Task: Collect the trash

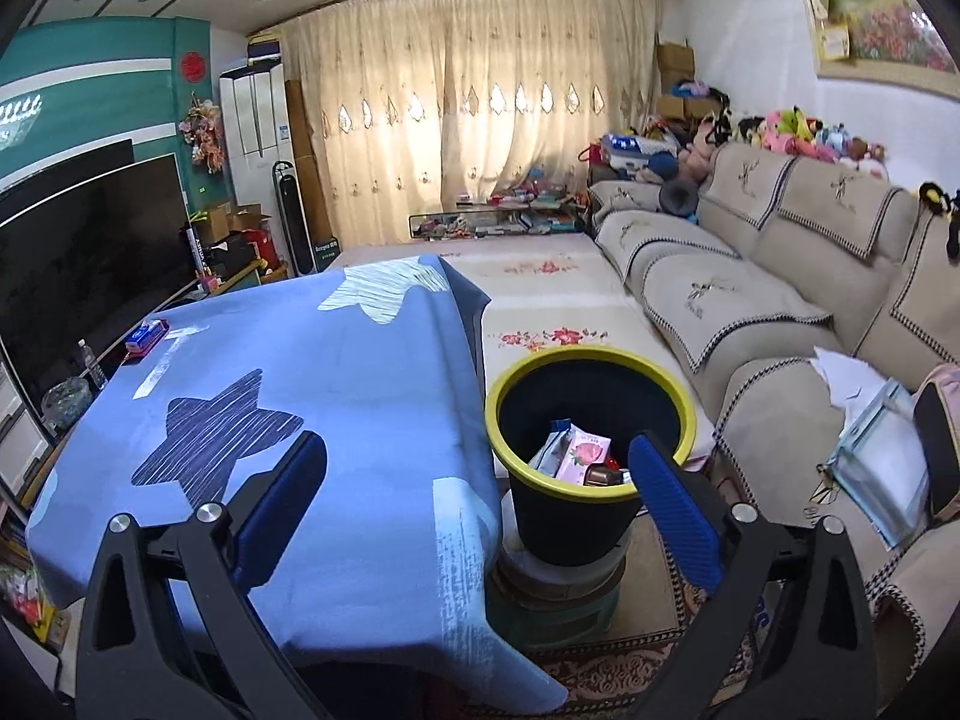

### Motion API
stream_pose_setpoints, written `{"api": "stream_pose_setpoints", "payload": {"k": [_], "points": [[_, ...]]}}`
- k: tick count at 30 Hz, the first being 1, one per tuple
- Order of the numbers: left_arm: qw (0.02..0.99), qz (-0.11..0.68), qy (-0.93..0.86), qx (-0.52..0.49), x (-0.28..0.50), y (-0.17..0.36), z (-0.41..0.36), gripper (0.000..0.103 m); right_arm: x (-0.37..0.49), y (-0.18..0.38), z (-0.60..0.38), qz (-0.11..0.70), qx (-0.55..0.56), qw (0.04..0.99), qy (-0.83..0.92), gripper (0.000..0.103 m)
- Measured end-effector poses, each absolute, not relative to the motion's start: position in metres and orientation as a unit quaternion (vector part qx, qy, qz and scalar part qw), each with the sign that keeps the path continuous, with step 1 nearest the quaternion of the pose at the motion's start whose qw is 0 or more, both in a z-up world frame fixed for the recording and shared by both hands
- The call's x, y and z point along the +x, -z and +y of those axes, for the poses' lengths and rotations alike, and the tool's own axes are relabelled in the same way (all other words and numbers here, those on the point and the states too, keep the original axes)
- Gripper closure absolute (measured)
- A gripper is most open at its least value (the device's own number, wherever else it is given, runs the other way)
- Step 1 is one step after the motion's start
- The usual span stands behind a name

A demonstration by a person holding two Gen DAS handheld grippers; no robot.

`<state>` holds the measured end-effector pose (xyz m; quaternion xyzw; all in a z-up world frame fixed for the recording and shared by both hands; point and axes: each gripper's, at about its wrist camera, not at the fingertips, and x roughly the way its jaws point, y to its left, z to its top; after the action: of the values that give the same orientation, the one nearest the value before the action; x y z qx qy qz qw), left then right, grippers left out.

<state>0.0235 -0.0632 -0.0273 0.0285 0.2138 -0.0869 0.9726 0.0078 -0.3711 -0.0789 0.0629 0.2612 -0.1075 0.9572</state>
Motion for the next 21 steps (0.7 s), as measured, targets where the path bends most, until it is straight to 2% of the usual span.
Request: {"api": "stream_pose_setpoints", "payload": {"k": [5,21], "points": [[0.976,0.211,0.057,0.014,0.002,0.031,-0.034,0.005,0.0,0.075,-0.361,0.256,0.055,0.959,0.108,0.007],[0.97,0.239,0.047,-0.004,0.034,0.048,-0.045,0.005,0.012,0.086,-0.349,0.267,0.046,0.958,0.093,0.007]]}}
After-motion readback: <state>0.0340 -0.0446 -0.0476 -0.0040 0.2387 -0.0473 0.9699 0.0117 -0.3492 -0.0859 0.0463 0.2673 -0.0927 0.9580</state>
